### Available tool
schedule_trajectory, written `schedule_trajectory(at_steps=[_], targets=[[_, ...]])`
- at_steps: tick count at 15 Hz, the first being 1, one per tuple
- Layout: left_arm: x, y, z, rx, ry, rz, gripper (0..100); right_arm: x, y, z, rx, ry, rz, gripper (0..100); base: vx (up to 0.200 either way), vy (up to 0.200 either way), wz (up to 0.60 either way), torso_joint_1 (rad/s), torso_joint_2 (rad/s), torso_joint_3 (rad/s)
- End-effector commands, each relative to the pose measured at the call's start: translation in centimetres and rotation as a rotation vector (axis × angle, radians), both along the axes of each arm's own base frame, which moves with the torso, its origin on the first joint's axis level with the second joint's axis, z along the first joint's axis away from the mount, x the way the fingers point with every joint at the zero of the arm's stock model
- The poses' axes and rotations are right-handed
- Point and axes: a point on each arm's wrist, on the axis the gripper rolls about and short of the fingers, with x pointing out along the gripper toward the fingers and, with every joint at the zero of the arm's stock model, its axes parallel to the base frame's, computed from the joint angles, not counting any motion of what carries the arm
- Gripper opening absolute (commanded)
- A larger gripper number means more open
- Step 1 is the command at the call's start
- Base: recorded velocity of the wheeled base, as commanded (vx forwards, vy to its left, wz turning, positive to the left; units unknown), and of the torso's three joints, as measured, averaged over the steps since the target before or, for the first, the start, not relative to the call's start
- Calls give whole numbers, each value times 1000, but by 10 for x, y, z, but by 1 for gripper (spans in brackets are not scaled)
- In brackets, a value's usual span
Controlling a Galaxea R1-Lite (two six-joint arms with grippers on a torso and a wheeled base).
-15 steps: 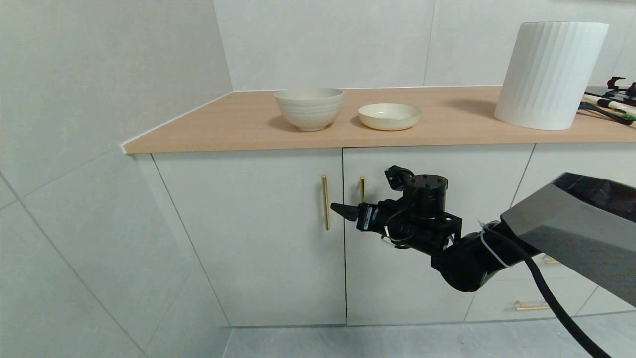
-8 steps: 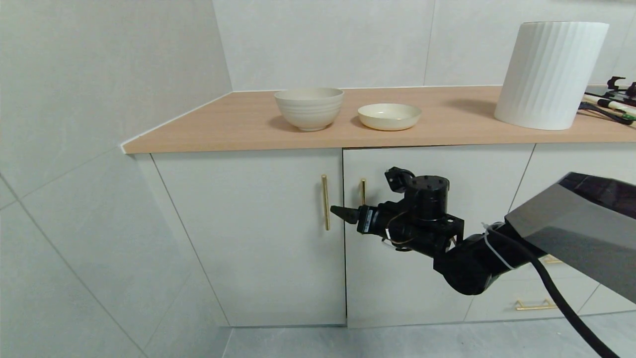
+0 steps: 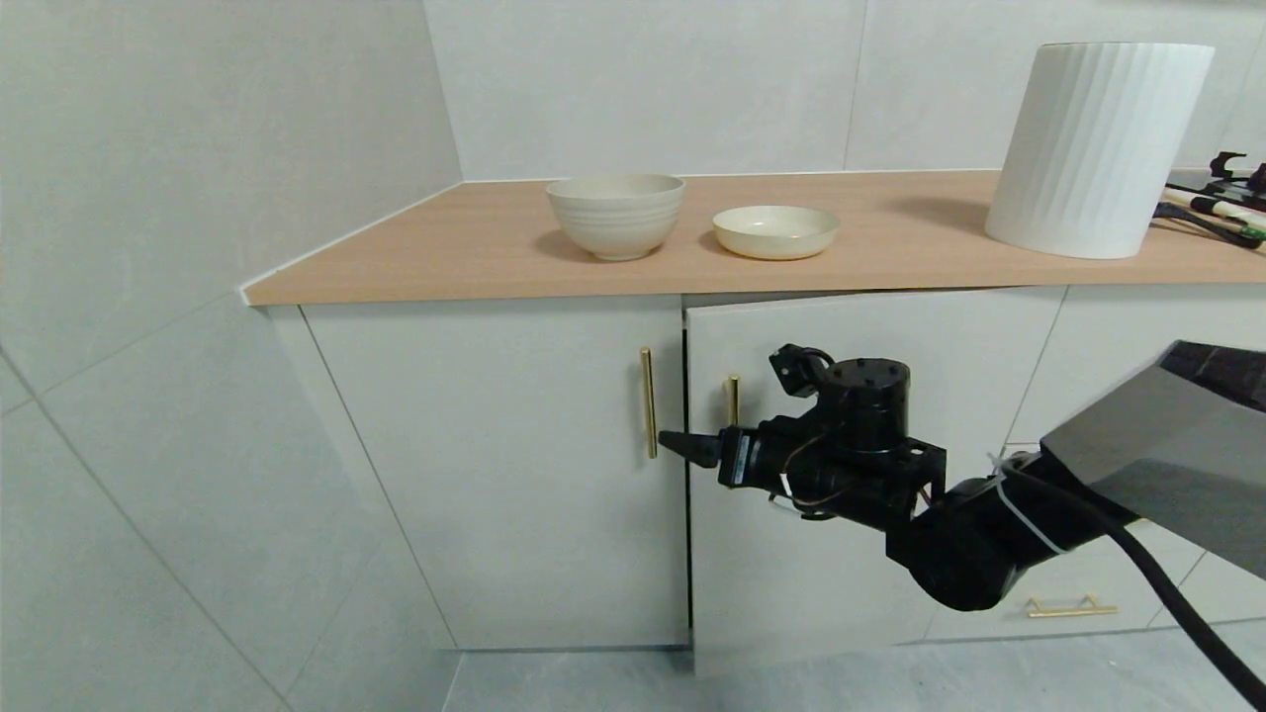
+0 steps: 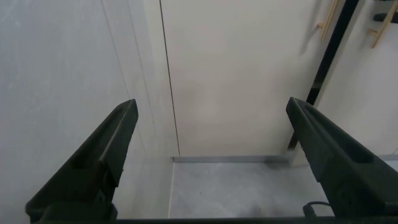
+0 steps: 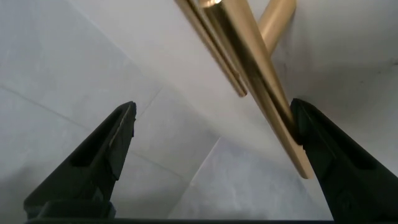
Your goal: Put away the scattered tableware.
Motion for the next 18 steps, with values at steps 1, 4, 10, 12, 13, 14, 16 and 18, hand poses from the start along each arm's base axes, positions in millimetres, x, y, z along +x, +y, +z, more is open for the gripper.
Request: schedule_trajectory(at_steps=[1, 4, 10, 12, 13, 14, 16, 18], targets=[[0, 0, 0, 0, 1, 1, 100, -16, -11, 18, 18, -12, 47, 100, 0, 0, 0, 0, 0, 0], [0, 0, 0, 0, 1, 1, 100, -40, -26, 29, 26, 3, 140, 100, 0, 0, 0, 0, 0, 0], [0, 0, 0, 0, 1, 1, 100, -83, -41, 24, -13, 56, 198, 100, 0, 0, 0, 0, 0, 0], [0, 0, 0, 0, 1, 1, 100, -92, -45, 24, -20, 66, 206, 100, 0, 0, 0, 0, 0, 0], [0, 0, 0, 3, 1, 1, 100, -96, -49, 22, -26, 75, 207, 100, 0, 0, 0, 0, 0, 0], [0, 0, 0, 1, 1, 1, 100, -98, -50, 23, -24, 72, 206, 100, 0, 0, 0, 0, 0, 0], [0, 0, 0, 3, 1, 1, 100, -99, -51, 27, -17, 61, 206, 100, 0, 0, 0, 0, 0, 0], [0, 0, 0, 6, 0, -1, 100, -100, -51, 26, -19, 68, 207, 100, 0, 0, 0, 0, 0, 0]])
